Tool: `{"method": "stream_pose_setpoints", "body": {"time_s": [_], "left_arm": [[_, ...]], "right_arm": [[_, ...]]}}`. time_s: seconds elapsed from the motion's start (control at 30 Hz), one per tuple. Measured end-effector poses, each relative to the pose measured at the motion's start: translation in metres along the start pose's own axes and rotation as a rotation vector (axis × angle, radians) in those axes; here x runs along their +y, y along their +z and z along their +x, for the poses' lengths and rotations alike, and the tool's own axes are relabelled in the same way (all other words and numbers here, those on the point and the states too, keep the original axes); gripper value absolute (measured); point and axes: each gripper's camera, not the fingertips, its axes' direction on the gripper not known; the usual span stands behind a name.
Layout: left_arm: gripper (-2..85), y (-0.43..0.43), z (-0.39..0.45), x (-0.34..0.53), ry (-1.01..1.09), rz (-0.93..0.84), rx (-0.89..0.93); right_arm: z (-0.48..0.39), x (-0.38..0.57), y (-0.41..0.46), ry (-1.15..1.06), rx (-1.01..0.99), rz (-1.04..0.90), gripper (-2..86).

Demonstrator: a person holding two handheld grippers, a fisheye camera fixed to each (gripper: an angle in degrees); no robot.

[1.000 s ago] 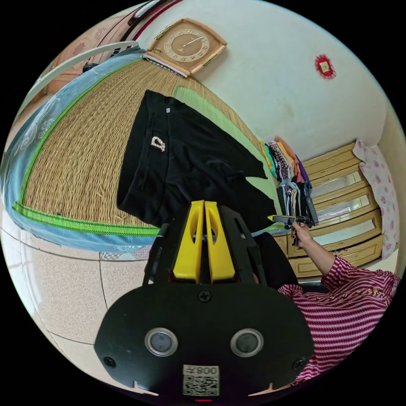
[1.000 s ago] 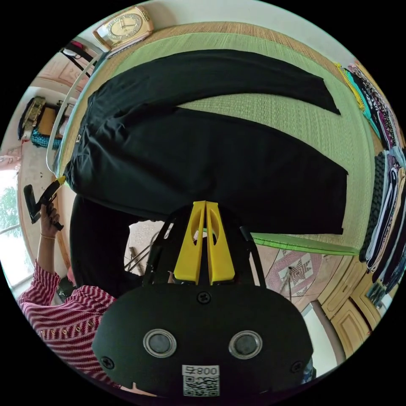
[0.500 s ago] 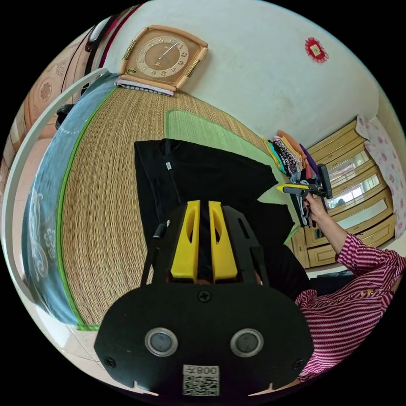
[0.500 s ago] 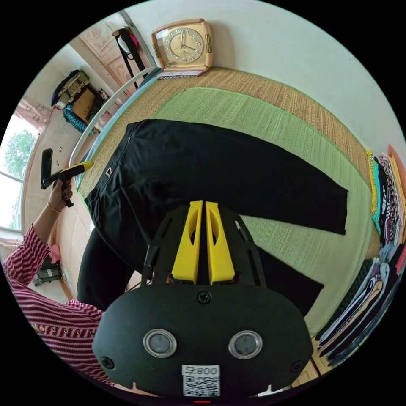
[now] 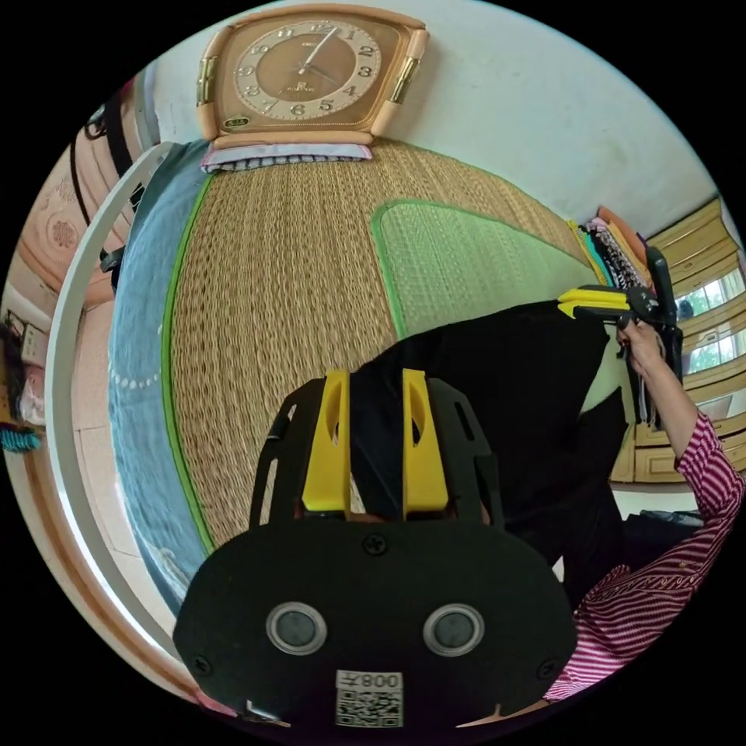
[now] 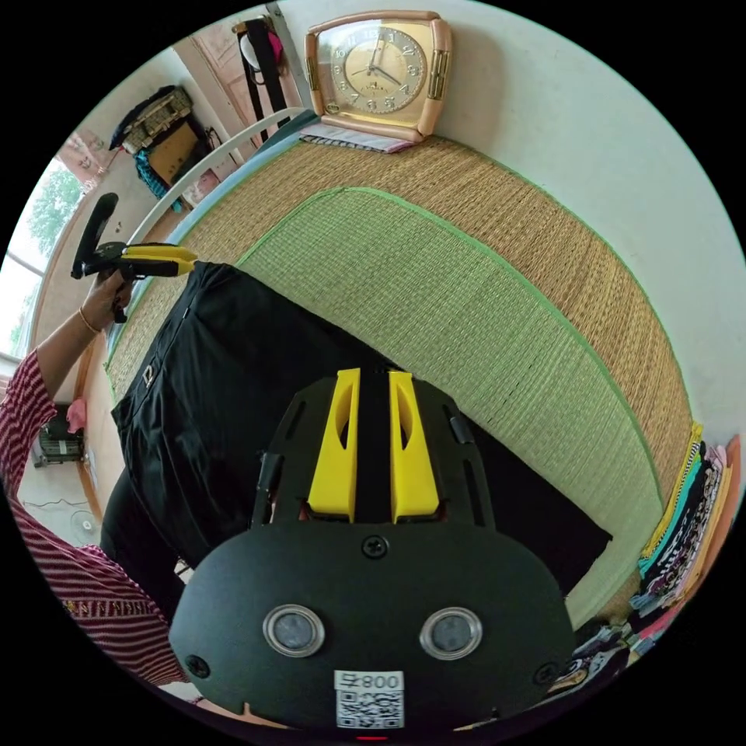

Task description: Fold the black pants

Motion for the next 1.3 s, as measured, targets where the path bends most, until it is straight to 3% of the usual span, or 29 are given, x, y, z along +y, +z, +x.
{"method": "stream_pose_setpoints", "body": {"time_s": [0.17,0.47,0.77,1.3], "left_arm": [[9.7,0.005,0.011,0.001,0.047,-0.045,-0.047],[4.6,-0.004,0.035,0.022,0.082,-0.034,-0.086],[3.1,-0.040,0.047,0.057,0.072,0.072,-0.015],[2.4,-0.076,0.100,0.164,0.216,0.152,-0.021]], "right_arm": [[0.013,-0.019,0.026,-0.032,0.032,-0.099,7.0],[0.019,-0.013,0.009,-0.073,0.107,-0.106,2.6],[0.044,0.021,-0.054,-0.010,0.071,-0.045,1.0],[-0.014,0.243,-0.221,0.013,0.056,0.149,0.8]]}}
